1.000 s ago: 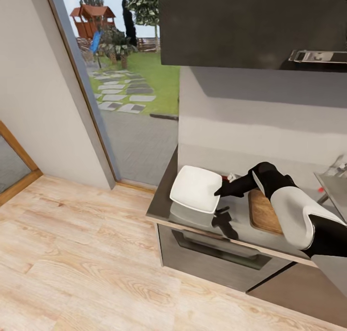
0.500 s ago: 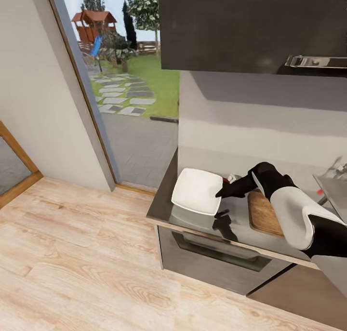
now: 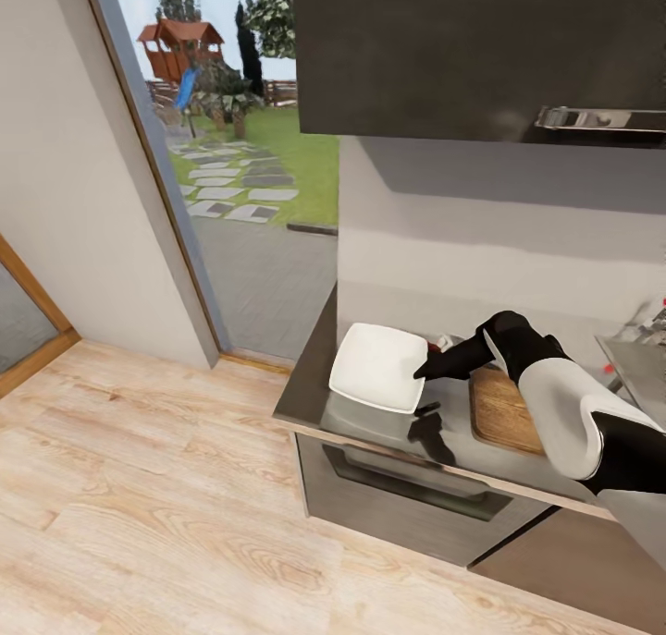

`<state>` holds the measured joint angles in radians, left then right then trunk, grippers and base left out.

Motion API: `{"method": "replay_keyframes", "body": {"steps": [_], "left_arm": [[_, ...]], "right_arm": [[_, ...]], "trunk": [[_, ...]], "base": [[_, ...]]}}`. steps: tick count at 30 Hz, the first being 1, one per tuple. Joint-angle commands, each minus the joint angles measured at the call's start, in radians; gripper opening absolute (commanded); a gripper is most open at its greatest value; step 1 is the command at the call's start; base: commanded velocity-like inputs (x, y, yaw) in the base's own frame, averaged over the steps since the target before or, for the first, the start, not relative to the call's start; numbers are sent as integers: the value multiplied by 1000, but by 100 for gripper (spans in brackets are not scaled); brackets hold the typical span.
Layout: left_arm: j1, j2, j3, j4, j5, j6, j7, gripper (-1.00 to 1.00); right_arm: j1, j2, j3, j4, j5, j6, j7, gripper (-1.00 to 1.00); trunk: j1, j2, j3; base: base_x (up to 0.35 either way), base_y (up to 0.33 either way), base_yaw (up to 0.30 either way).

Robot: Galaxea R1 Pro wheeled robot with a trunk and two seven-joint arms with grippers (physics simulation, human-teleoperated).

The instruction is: In the kitchen, take the Vidalia onion out of the sink, dice it on the chopping board with the paring knife, put the diced onion into the bowl on the countertop, then place both the paring knife and the chopping board into the sink.

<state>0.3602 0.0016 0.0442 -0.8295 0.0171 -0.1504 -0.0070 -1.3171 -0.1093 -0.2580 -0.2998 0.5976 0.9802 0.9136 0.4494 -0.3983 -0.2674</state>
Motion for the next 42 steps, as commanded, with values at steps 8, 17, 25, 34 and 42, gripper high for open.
{"method": "replay_keyframes", "body": {"steps": [8,17,25,34,42], "left_arm": [[0,0,0,-1,2,-1,-1,100],[0,0,0,0,2,-1,-1,100],[0,0,0,0,3,-1,-1,100],[0,0,0,0,3,-1,-1,100],[0,0,0,-1,2,-1,-1,100]], "right_arm": [[-1,0,-1,-1,31,-5,7,-100],[-1,0,-1,0,31,-5,7,-100],[0,2,-1,1,31,-5,7,-100],[0,1,-1,1,31,-4,7,100],[0,1,-1,1,31,-5,7,100]], "trunk": [[1,-2,-2],[1,-2,-2],[1,-2,-2],[1,-2,-2],[1,-2,-2]], "base": [[0,-7,0],[-39,0,0],[-3,0,0],[0,0,0],[0,0,0]]}}
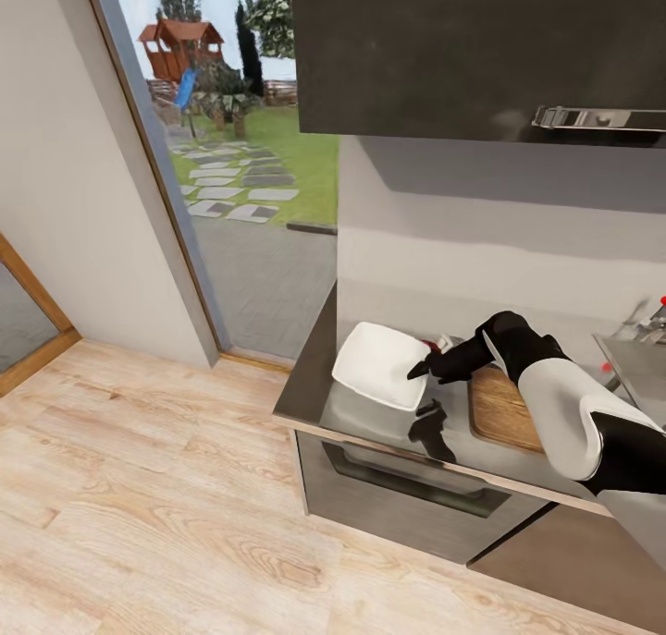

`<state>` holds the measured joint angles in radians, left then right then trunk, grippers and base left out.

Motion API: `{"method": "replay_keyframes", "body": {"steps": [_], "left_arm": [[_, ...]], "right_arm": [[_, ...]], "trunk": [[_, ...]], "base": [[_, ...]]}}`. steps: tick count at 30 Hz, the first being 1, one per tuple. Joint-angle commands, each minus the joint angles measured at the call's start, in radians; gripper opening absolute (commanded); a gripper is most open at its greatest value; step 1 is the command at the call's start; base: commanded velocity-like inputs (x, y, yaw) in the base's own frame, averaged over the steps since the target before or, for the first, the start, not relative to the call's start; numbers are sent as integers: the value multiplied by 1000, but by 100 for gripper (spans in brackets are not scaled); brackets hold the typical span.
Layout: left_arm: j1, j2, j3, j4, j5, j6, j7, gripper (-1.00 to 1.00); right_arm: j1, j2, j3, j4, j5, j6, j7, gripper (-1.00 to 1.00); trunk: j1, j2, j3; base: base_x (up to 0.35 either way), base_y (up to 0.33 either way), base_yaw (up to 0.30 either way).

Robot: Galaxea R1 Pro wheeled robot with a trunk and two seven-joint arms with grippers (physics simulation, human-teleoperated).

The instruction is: In the kitchen, take the Vidalia onion out of the sink, dice it on the chopping board with the paring knife, put the diced onion into the bowl on the countertop, then place both the paring knife and the chopping board into the sink.

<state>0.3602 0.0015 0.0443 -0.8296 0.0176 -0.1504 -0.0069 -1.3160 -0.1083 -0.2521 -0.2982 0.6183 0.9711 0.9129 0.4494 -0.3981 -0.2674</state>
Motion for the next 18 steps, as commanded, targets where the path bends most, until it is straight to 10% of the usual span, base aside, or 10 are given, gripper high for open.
{"method": "replay_keyframes", "body": {"steps": [1,18], "left_arm": [[0,0,0,-1,2,-1,-1,100],[0,0,0,-2,1,-1,-1,100]], "right_arm": [[-1,1,-7,-1,11,5,7,100],[-1,-1,-7,-14,12,-1,7,100]], "trunk": [[1,-2,-2],[1,-2,-2]], "base": [[0,0,0],[0,0,0]]}}
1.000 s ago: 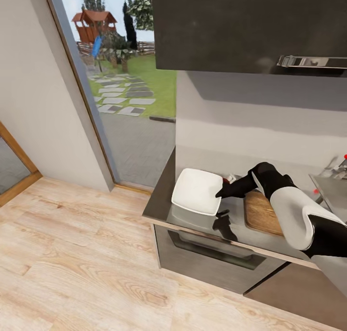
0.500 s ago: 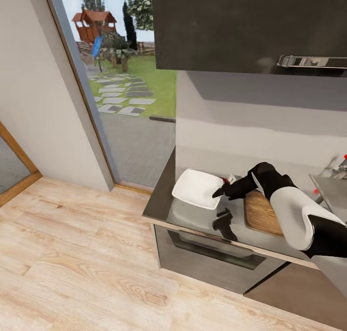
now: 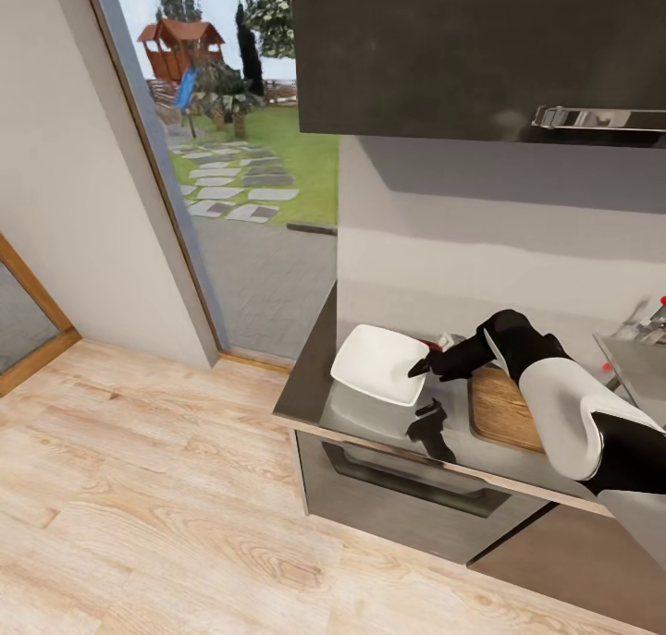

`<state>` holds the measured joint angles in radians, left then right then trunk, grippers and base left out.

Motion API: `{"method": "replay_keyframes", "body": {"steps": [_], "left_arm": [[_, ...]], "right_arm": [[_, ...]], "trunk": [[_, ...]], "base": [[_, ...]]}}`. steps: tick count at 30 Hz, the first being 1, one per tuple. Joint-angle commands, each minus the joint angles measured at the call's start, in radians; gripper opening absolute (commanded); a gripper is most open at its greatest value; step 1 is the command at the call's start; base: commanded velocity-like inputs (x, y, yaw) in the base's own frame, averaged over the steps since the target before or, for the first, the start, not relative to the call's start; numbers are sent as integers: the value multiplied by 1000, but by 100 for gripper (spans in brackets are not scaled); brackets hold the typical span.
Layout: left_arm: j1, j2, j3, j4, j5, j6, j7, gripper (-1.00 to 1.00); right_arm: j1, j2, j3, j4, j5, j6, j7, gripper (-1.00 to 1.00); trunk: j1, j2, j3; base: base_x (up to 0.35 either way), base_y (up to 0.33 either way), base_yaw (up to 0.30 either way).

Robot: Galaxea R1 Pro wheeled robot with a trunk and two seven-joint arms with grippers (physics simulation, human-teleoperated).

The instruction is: In the kitchen, take the Vidalia onion out of the sink, dice it on the chopping board with the paring knife, put the diced onion into the bowl on the countertop, then place both the paring knife and the chopping board into the sink.

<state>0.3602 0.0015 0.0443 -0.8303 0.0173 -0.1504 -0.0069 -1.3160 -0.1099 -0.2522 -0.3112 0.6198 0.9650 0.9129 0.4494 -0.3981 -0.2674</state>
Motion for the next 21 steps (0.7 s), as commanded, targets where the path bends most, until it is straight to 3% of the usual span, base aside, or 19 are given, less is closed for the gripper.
{"method": "replay_keyframes", "body": {"steps": [1,21], "left_arm": [[0,0,0,-1,2,-1,-1,100],[0,0,0,-1,1,-1,-1,100]], "right_arm": [[-1,1,-7,-1,11,5,8,100],[-1,1,-7,-3,11,4,8,100]], "trunk": [[1,-2,-2],[1,-2,20]], "base": [[0,0,0],[0,0,0]]}}
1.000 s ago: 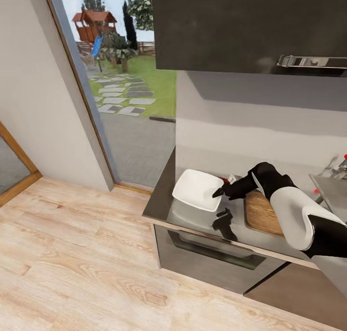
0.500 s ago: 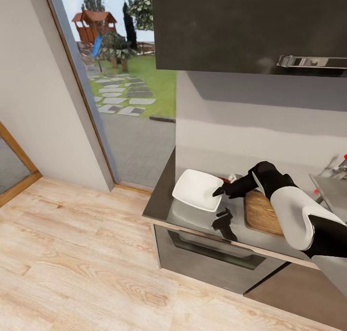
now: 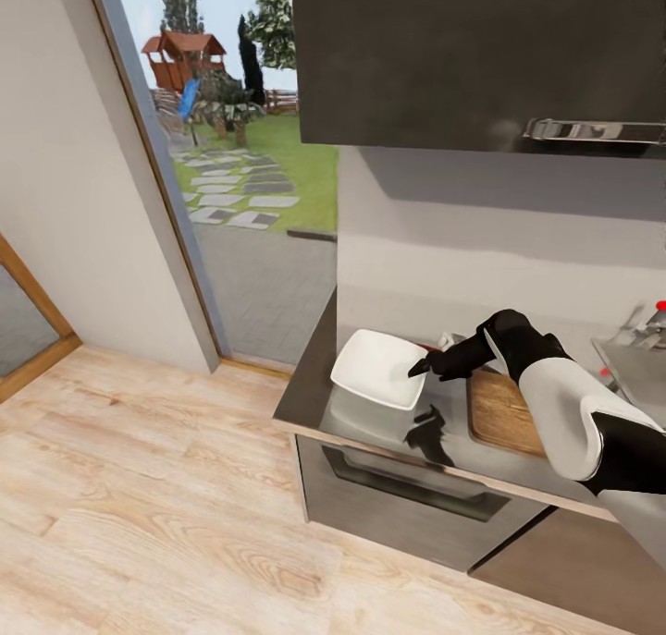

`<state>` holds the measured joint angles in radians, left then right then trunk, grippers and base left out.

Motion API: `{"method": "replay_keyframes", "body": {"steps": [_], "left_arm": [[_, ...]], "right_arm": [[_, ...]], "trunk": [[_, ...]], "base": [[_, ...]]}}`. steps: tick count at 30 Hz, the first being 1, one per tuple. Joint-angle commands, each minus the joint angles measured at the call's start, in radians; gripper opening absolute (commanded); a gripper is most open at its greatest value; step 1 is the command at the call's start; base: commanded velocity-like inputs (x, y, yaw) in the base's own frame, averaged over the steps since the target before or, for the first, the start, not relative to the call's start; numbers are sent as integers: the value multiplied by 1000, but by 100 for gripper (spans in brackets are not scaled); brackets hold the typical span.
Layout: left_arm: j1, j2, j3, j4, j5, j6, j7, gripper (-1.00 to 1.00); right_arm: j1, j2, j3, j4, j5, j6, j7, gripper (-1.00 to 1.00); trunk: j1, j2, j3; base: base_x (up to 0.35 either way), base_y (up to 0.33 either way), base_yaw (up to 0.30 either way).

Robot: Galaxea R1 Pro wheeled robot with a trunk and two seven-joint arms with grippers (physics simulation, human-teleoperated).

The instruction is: In the kitchen, take the Vidalia onion out of the sink, dice it on the chopping board with the paring knife, put the diced onion into the bowl on the countertop, then place both the paring knife and the chopping board into the sink.

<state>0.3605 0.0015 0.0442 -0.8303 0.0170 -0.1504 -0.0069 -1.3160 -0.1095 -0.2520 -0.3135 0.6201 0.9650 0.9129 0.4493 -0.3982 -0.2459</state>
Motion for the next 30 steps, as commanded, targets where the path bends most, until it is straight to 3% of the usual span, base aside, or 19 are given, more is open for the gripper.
{"method": "replay_keyframes", "body": {"steps": [1,24,30], "left_arm": [[0,0,0,-1,2,-1,-1,100],[0,0,0,-1,2,-2,-1,100],[0,0,0,0,3,-1,-1,100]], "right_arm": [[-1,1,-7,-1,11,4,8,100],[0,-1,-9,-43,12,-32,8,100],[0,-6,-8,-238,30,-35,5,100]], "trunk": [[1,-2,0],[1,-2,37],[1,-2,47]], "base": [[0,0,0],[0,0,0],[0,0,0]]}}
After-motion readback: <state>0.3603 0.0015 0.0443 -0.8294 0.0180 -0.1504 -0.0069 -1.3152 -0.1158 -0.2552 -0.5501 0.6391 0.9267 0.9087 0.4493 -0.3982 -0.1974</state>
